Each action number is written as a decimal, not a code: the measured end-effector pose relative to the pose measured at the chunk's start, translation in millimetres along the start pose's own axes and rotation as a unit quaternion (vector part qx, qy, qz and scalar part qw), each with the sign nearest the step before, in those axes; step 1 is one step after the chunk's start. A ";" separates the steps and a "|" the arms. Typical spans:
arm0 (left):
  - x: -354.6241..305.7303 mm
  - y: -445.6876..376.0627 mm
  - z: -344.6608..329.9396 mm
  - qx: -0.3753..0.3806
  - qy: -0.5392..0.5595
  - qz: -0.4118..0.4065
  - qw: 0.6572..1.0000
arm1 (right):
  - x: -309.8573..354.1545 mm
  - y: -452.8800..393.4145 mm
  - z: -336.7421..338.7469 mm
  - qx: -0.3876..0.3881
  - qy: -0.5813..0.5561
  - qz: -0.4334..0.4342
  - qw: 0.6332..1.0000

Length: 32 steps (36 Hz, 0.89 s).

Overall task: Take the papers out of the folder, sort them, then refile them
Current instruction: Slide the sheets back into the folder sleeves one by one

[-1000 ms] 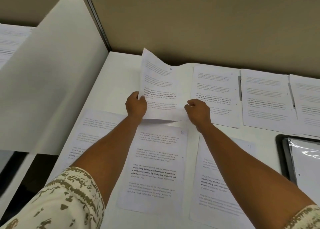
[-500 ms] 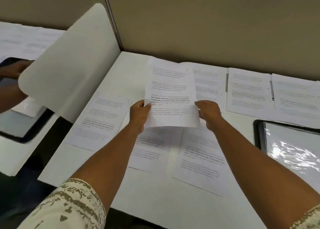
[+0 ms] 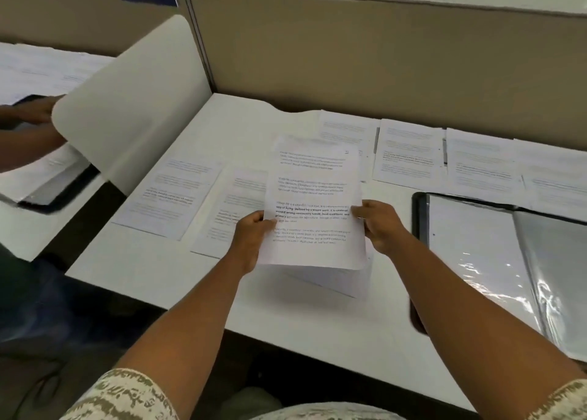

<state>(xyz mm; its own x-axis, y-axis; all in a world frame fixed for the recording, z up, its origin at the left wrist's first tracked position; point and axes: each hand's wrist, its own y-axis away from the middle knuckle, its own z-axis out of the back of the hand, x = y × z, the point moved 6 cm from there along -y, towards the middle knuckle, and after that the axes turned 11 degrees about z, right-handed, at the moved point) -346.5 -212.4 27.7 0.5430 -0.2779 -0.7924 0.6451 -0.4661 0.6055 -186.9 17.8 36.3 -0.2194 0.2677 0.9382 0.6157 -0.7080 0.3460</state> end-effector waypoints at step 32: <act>81.1 95.1 -91.0 0.070 -0.152 0.017 0.986 | -85.3 191.2 122.0 -0.094 -0.031 -0.005 0.995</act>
<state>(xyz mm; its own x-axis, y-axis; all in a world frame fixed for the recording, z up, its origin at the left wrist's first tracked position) -192.2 -202.8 27.7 0.3622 -0.5246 -0.7704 0.5381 -0.5572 0.6325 41.8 -60.6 21.3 -0.1732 0.3106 0.9346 0.4598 -0.8137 0.3557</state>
